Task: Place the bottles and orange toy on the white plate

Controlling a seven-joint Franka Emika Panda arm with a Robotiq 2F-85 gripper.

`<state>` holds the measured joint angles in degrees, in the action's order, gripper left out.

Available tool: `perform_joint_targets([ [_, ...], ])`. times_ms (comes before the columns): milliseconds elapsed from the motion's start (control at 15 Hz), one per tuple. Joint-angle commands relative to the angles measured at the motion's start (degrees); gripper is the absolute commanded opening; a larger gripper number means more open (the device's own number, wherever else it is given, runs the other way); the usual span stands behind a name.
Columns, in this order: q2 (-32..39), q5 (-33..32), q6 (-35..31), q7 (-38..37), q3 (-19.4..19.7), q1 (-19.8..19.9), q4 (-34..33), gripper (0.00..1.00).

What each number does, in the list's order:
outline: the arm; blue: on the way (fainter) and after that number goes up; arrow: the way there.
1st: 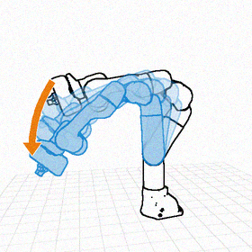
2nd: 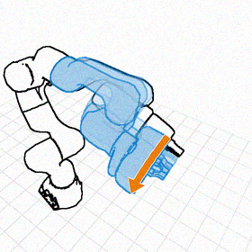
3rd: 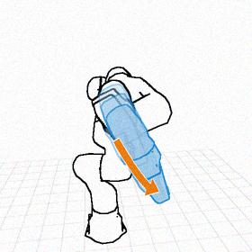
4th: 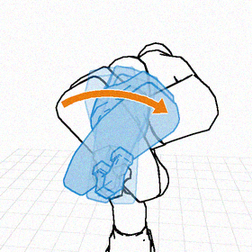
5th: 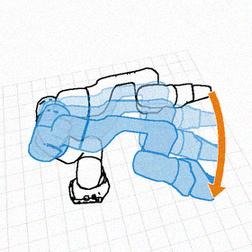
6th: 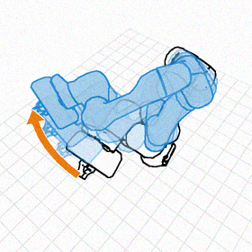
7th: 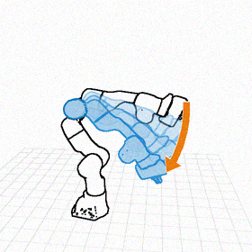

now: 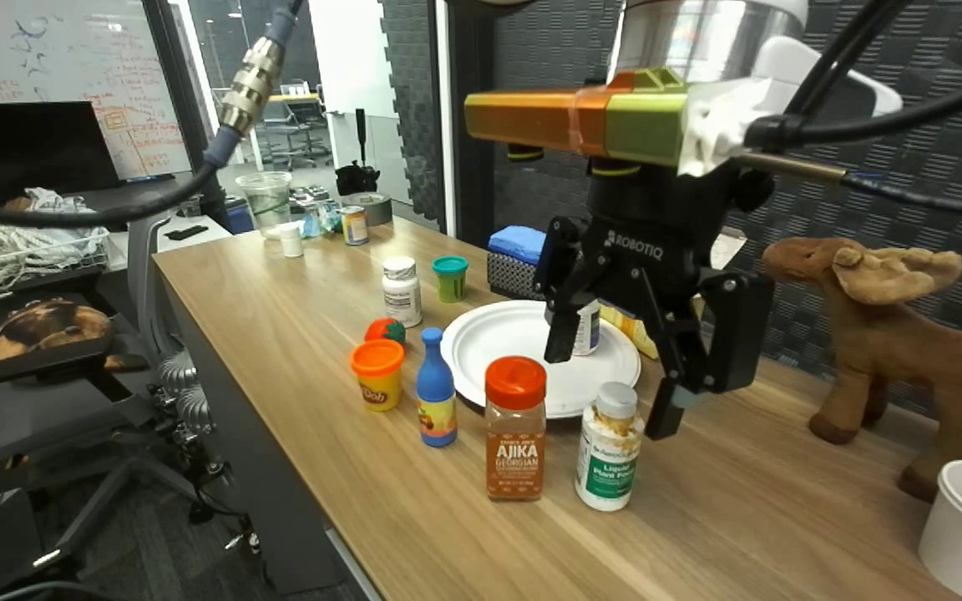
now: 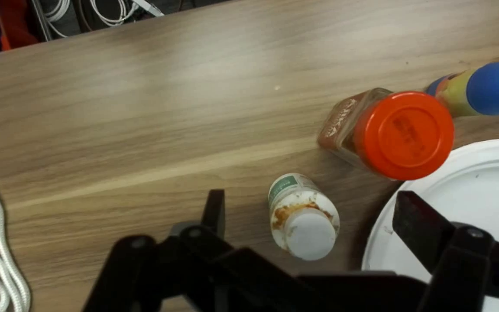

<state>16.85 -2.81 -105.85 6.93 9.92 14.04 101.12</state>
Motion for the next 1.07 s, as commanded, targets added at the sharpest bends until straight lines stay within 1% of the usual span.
perform_joint_targets([
  [0, 2.1, 2.2, 0.0, -1.5, -0.3, -0.2, -2.7, 1.0],
  [267, 3.1, 3.0, -0.5, -2.7, -0.4, -0.2, -3.0, 1.0],
  [333, 3.2, 3.4, -0.1, -2.7, -0.4, -0.1, -3.0, 0.86],
  [400, 3.2, 3.3, -0.2, -3.1, -0.3, -0.2, -2.9, 0.74],
  [600, 2.4, 3.0, -0.9, -4.2, -0.1, -0.3, -2.2, 0.49],
  [733, 1.3, 2.8, -1.4, -5.3, 0.2, -0.3, -1.6, 0.35],
  [933, -1.2, 2.1, -3.6, -7.2, 0.8, -0.5, -0.1, 0.11],
  [1000, -1.8, 1.8, -4.0, -7.8, 0.9, -0.7, 0.1, 0.05],
])
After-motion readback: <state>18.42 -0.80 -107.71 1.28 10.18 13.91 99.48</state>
